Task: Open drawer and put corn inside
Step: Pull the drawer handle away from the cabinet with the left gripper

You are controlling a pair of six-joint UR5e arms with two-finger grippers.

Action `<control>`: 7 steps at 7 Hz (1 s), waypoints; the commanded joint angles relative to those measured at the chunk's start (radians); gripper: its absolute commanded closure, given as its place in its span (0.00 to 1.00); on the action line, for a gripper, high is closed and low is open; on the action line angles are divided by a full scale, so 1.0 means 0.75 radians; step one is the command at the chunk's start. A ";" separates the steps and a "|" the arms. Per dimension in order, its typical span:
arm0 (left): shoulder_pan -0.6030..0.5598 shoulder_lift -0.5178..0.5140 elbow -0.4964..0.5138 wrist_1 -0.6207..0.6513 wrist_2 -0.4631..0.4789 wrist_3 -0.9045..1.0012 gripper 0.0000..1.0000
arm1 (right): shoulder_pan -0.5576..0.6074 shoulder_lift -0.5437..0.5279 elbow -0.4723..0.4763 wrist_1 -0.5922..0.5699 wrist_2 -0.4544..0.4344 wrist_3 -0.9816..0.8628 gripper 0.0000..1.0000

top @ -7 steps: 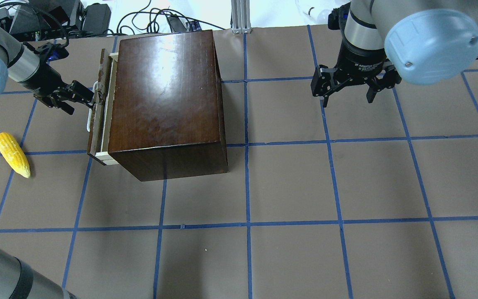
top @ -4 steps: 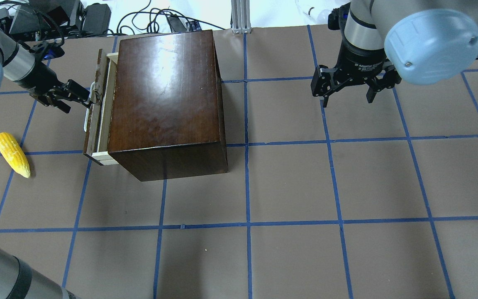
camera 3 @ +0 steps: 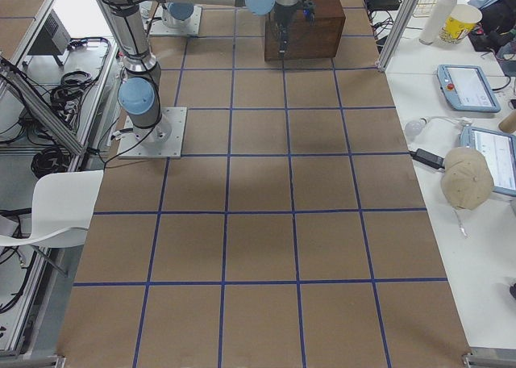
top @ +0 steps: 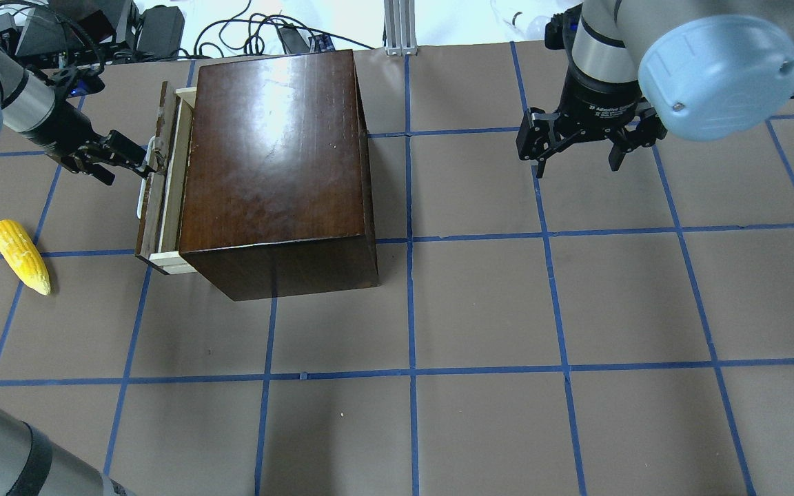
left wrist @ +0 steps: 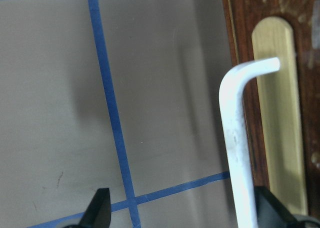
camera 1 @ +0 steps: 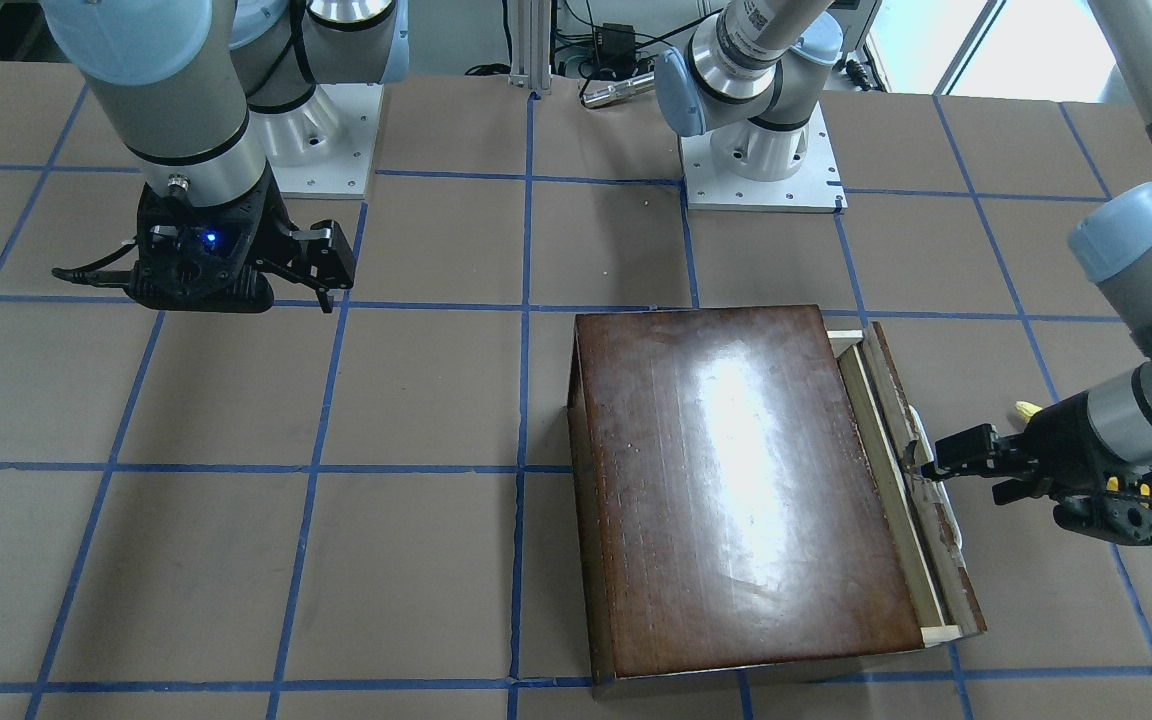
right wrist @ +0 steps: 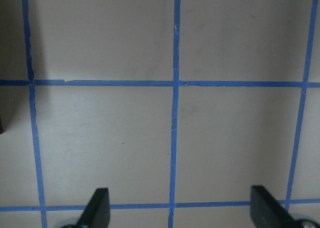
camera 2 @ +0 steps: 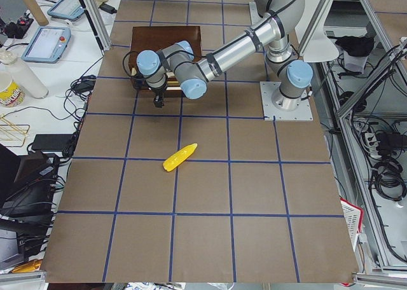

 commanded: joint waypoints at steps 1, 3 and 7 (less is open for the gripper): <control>0.025 -0.001 0.001 -0.002 0.002 0.038 0.00 | 0.000 0.000 0.000 0.000 0.000 0.000 0.00; 0.027 -0.001 0.001 0.000 0.044 0.047 0.00 | 0.000 0.000 0.000 0.000 0.000 0.000 0.00; 0.056 -0.001 0.003 0.008 0.046 0.094 0.00 | 0.000 0.000 0.000 0.002 0.000 0.000 0.00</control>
